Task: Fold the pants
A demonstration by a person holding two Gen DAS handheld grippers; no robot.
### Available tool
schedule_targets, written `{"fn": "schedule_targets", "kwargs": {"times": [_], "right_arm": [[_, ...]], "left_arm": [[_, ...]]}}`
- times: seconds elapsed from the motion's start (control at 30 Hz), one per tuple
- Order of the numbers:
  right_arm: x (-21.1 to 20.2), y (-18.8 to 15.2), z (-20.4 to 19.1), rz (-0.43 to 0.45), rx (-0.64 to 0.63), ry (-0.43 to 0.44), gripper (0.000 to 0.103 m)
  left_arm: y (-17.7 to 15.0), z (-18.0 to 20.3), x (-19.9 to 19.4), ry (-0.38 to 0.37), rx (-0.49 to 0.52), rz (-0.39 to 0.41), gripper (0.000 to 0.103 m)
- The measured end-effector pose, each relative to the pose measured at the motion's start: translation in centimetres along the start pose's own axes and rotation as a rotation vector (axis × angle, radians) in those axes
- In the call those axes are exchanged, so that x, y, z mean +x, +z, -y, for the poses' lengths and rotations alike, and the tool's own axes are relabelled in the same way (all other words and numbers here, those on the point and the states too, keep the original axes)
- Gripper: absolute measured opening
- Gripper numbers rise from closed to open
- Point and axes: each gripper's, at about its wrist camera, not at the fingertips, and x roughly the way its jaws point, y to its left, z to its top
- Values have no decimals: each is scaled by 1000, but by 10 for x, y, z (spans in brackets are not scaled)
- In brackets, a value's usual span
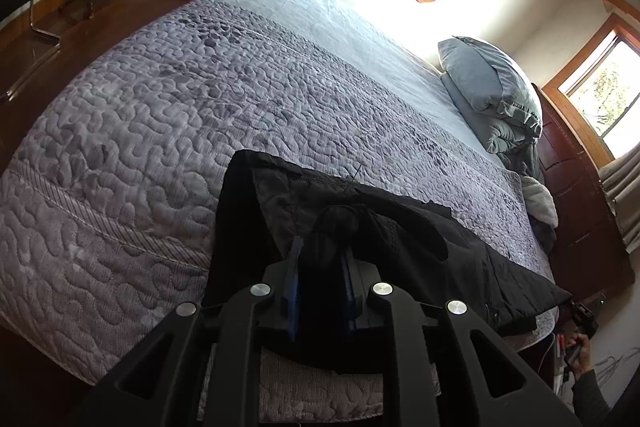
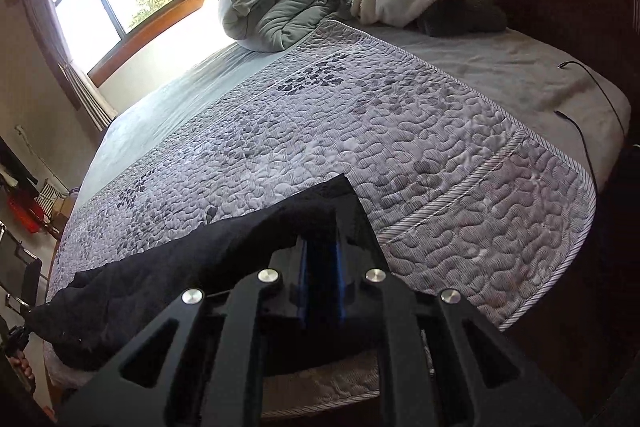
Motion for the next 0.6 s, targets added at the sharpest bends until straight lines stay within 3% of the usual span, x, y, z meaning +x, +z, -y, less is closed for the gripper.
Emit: {"fn": "schedule_targets", "kwargs": {"times": [0.1, 0.2, 0.3, 0.37, 0.5, 0.6], "right_arm": [[3, -5, 4, -16, -14, -10, 12], [4, -14, 9, -38, -22, -28, 21], [10, -28, 14, -86, -8, -31, 36], [13, -38, 18, -116, 15, -35, 44], [19, -61, 35, -181, 139, -8, 54], [21, -76, 47, -207, 255, 43, 58]], "left_arm": [[-7, -3, 1, 19, 15, -17, 19], [-18, -10, 6, 67, 23, -45, 25], [-33, -22, 13, 159, 17, -92, 41], [-44, -34, 15, 232, 0, -122, 63], [-61, -61, 3, 284, -120, -130, 66], [-69, -74, -18, 255, -234, -48, 78]]}}
